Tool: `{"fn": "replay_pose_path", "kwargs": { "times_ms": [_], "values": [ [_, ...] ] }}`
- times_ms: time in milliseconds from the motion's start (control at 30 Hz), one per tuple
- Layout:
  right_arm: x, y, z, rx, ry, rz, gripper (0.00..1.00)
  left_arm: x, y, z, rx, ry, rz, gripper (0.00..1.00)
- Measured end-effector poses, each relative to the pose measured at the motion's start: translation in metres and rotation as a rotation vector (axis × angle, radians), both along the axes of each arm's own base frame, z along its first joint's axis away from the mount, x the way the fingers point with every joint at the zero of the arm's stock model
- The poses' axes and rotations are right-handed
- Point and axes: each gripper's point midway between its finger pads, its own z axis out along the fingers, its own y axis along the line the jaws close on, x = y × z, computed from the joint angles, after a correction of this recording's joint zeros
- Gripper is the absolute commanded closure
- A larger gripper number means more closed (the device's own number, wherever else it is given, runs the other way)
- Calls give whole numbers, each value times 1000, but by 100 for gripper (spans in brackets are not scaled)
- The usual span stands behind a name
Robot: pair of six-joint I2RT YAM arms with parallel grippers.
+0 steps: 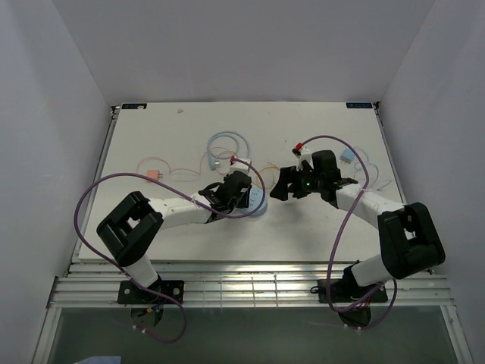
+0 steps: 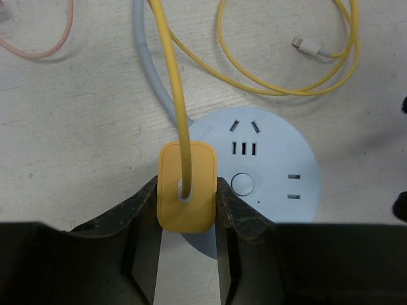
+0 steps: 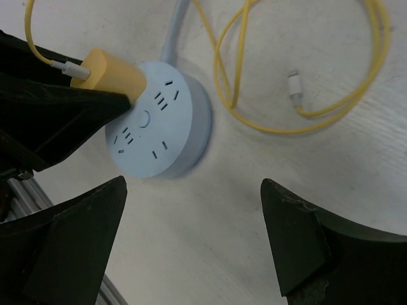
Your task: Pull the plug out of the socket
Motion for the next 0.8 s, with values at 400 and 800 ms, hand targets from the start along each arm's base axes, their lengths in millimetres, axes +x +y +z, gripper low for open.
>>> {"fn": "replay_pose_path", "kwargs": {
  "times_ms": [400,800],
  "values": [
    [-19,43,-45,110,215,24,8,-6,-3,0,20,-24,1,100],
    [-6,61,-60,68,177,10,51,-10,-5,0,28,-34,14,100]
  ]
}}
